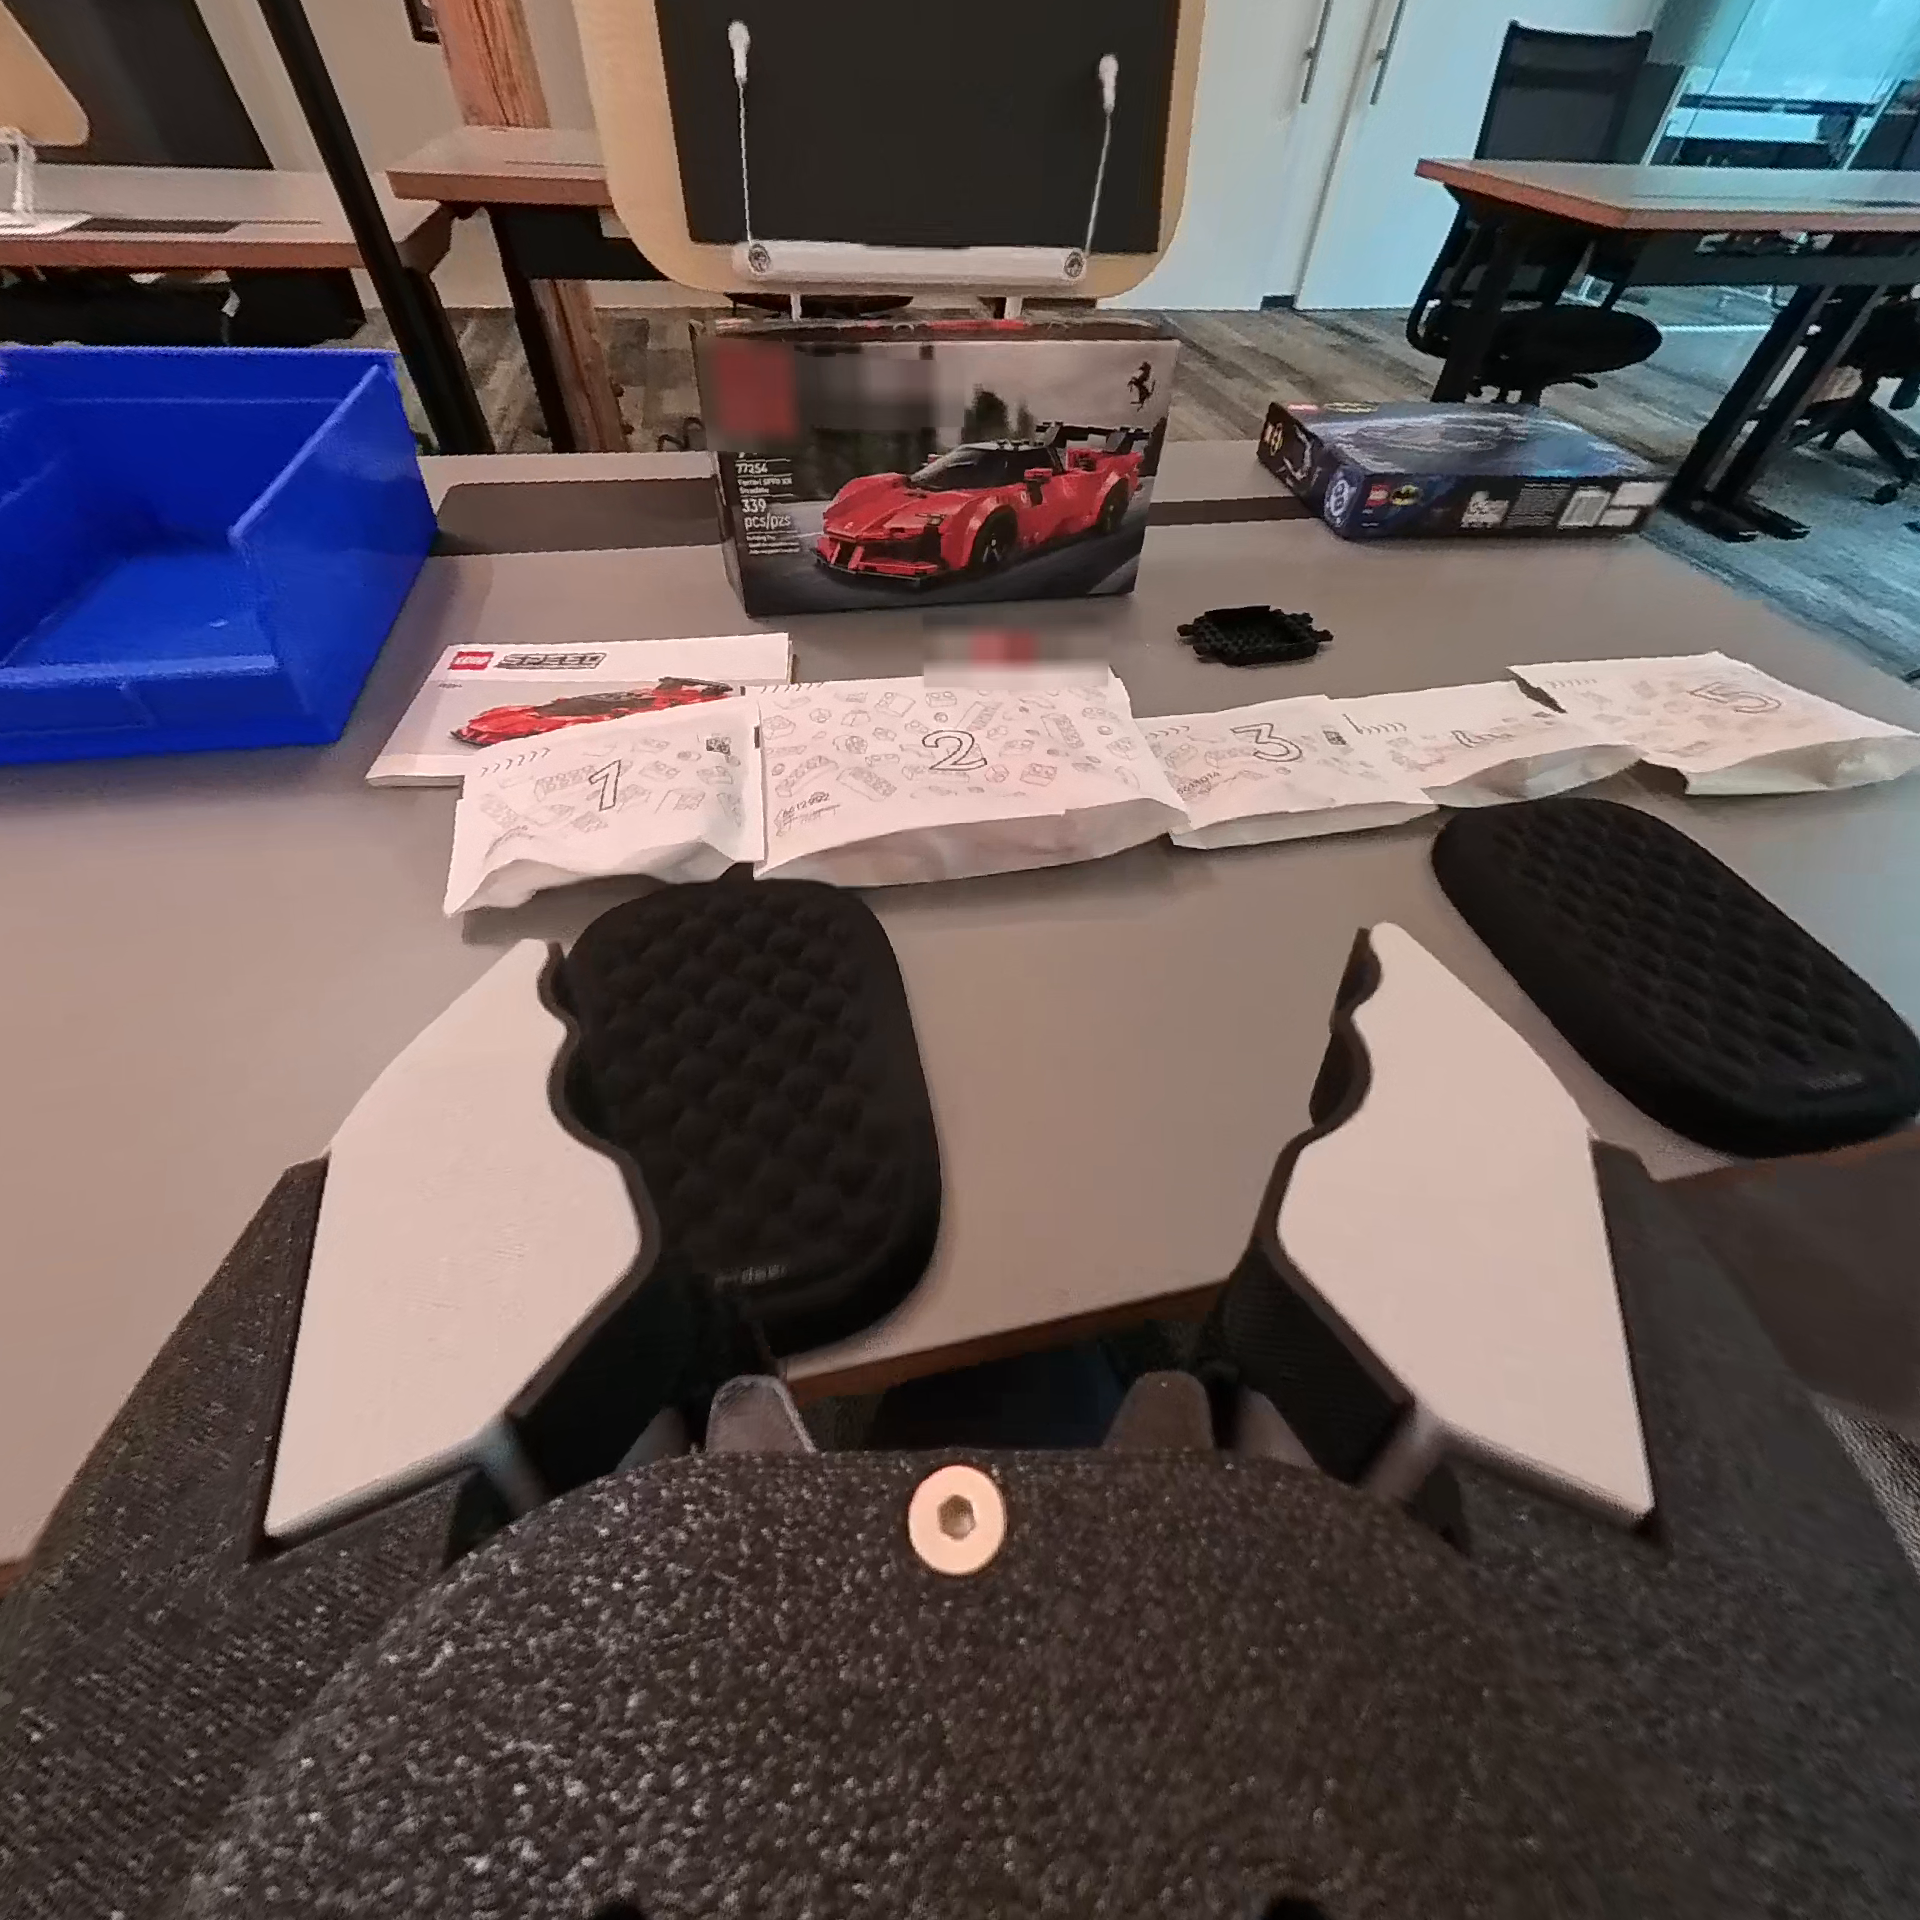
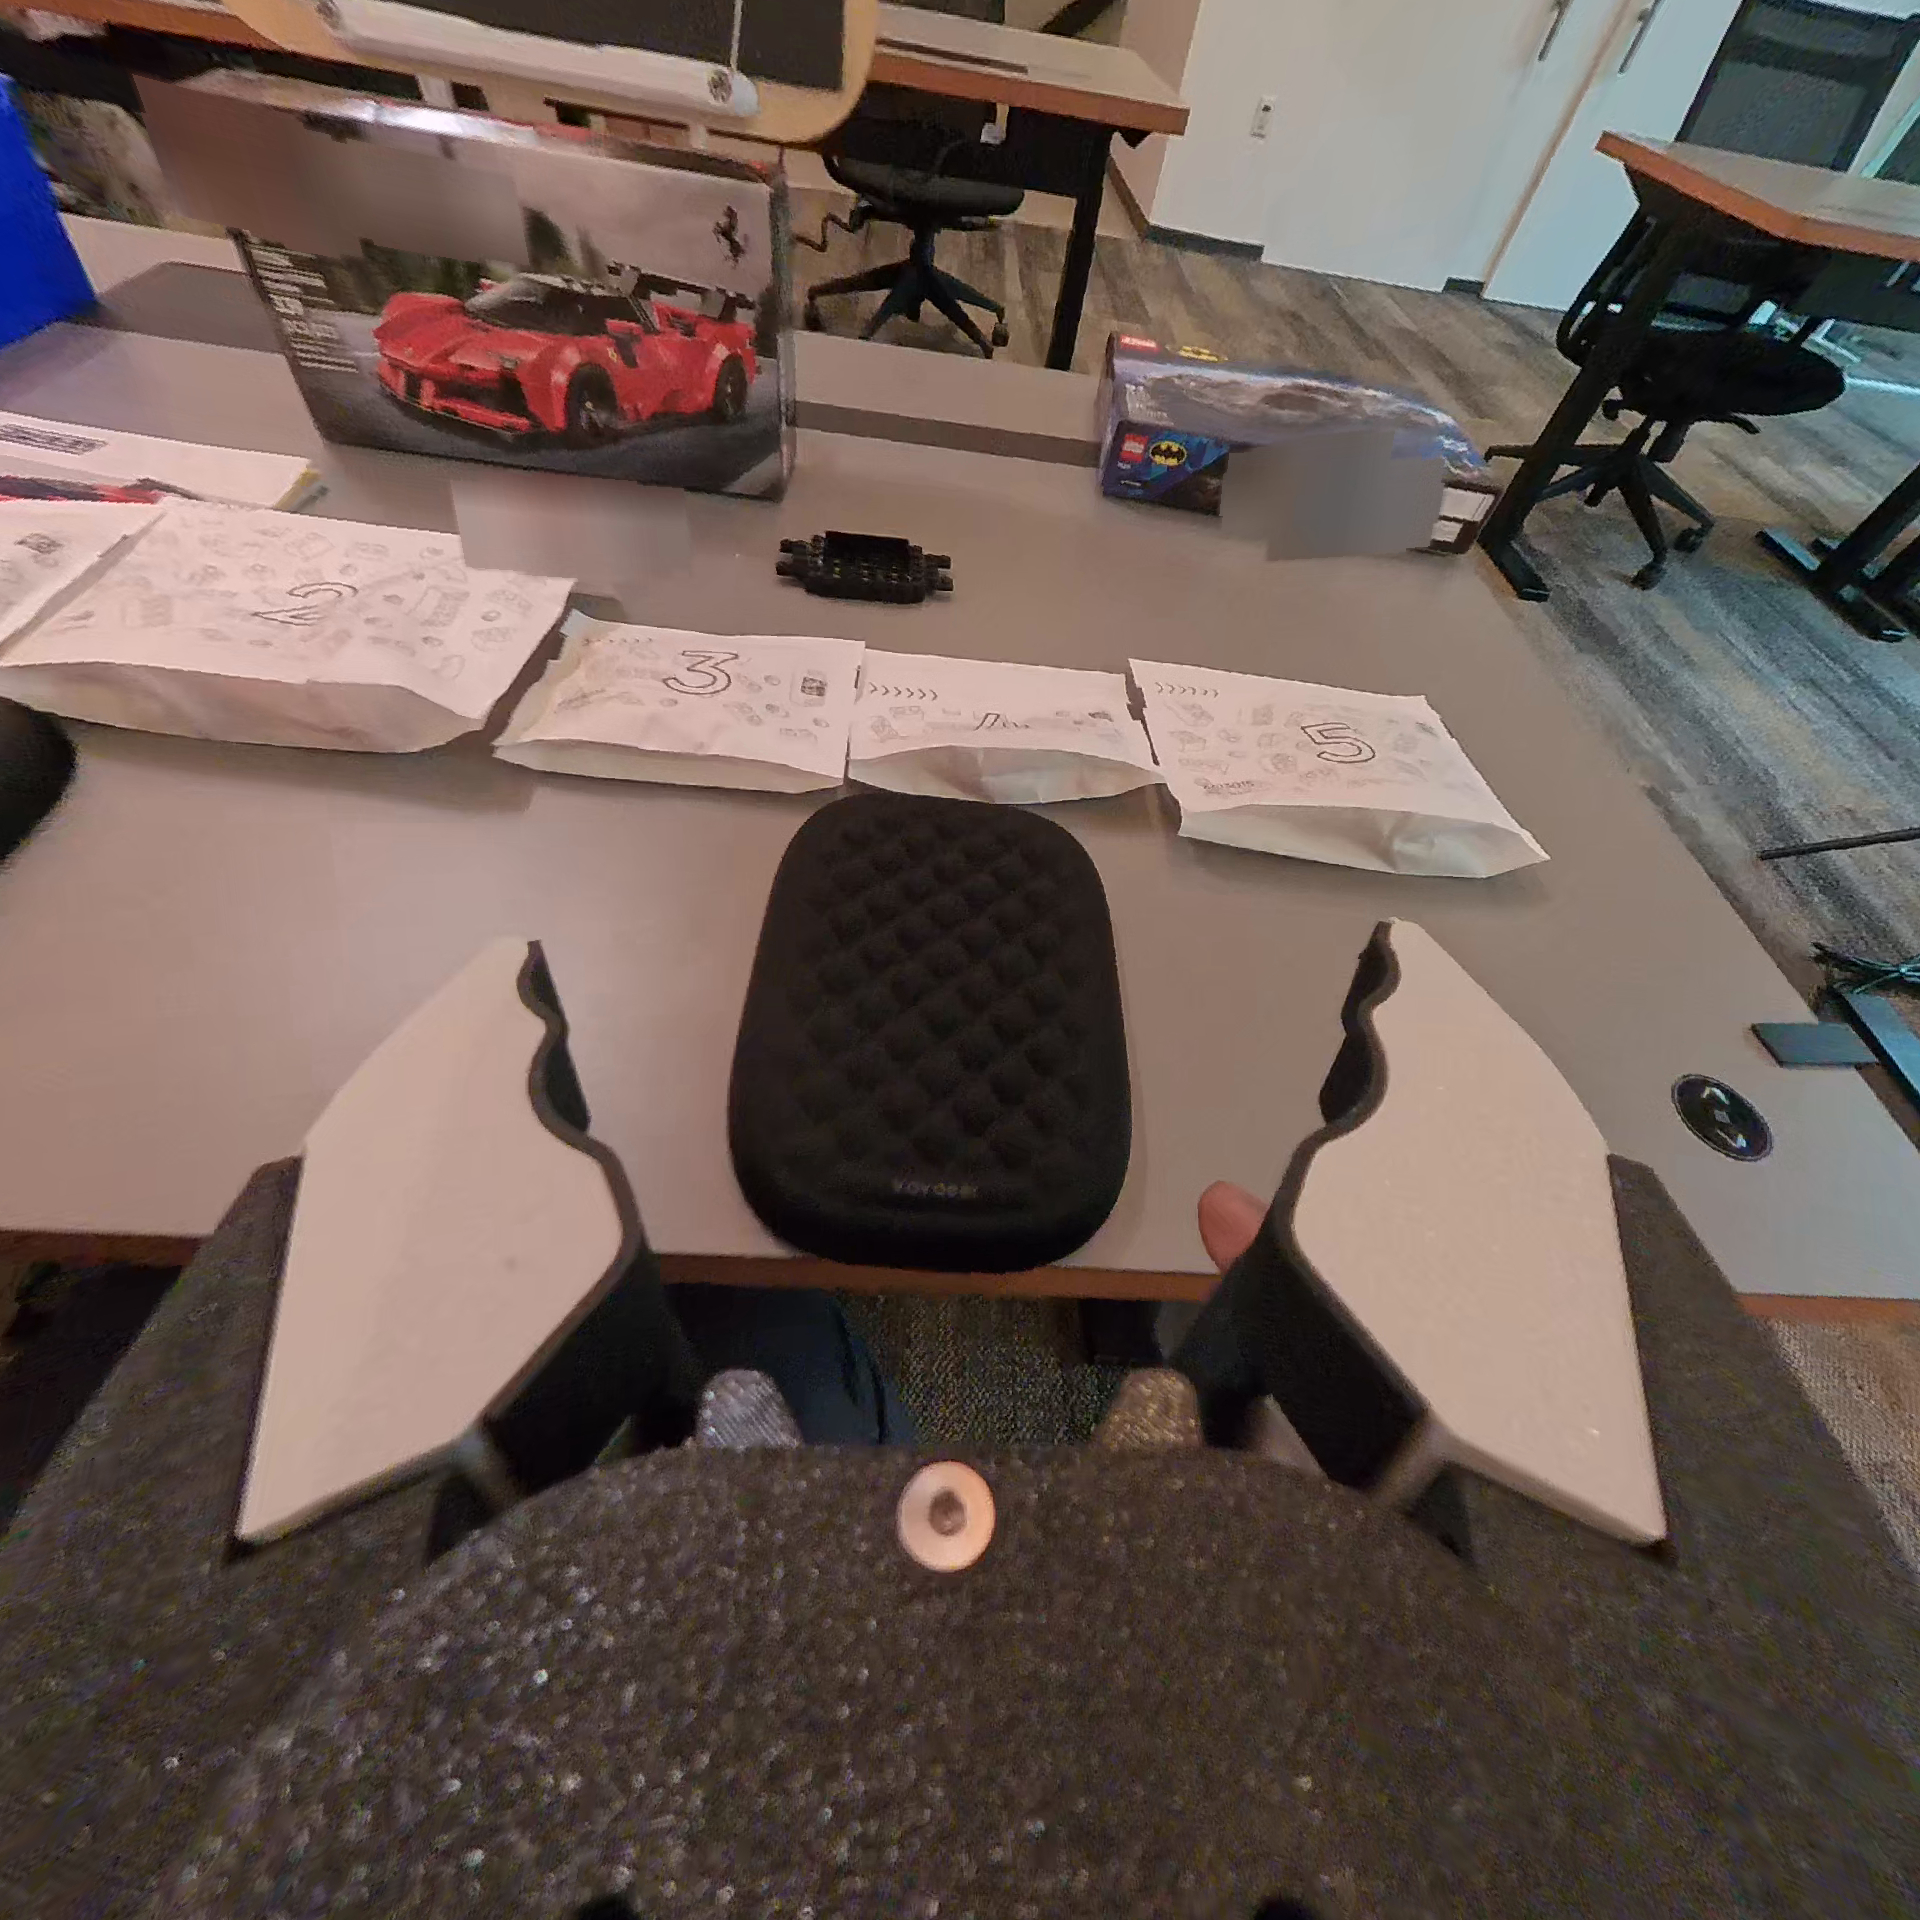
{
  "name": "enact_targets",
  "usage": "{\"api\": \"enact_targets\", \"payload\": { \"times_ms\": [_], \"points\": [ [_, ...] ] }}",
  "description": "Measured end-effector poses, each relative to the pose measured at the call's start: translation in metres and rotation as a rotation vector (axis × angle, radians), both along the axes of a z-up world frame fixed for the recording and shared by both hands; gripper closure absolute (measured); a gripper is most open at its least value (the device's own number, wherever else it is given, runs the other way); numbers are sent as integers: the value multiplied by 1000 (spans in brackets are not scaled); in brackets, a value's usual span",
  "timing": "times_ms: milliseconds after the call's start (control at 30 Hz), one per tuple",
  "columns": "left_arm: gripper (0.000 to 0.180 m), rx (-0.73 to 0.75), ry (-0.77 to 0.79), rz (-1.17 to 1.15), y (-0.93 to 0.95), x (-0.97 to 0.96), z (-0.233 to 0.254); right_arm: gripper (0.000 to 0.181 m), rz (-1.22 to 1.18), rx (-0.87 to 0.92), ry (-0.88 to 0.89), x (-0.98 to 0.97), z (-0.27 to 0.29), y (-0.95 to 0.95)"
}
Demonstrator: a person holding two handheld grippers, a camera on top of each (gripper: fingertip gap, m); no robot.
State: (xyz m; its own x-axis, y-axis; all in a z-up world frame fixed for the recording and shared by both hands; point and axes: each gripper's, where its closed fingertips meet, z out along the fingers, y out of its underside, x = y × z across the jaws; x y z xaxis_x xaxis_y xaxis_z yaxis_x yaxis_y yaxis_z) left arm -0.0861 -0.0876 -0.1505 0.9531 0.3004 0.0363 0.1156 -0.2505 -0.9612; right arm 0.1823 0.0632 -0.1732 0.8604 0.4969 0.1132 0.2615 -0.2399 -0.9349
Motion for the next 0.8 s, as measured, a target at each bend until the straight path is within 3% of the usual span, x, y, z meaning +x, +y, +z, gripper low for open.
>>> {"api": "enact_targets", "payload": {
  "times_ms": [267,400,800],
  "points": [
    [49,0,-27,45,77,-41,-8,39,12,-37,8,-23,-22,90],
    [47,5,-45,47,132,-56,12,37,25,-70,-2,-39,-4,138],
    [33,-144,-83,-56,182,-57,173,34,39,-169,27,-37,194,168]
  ]
}}
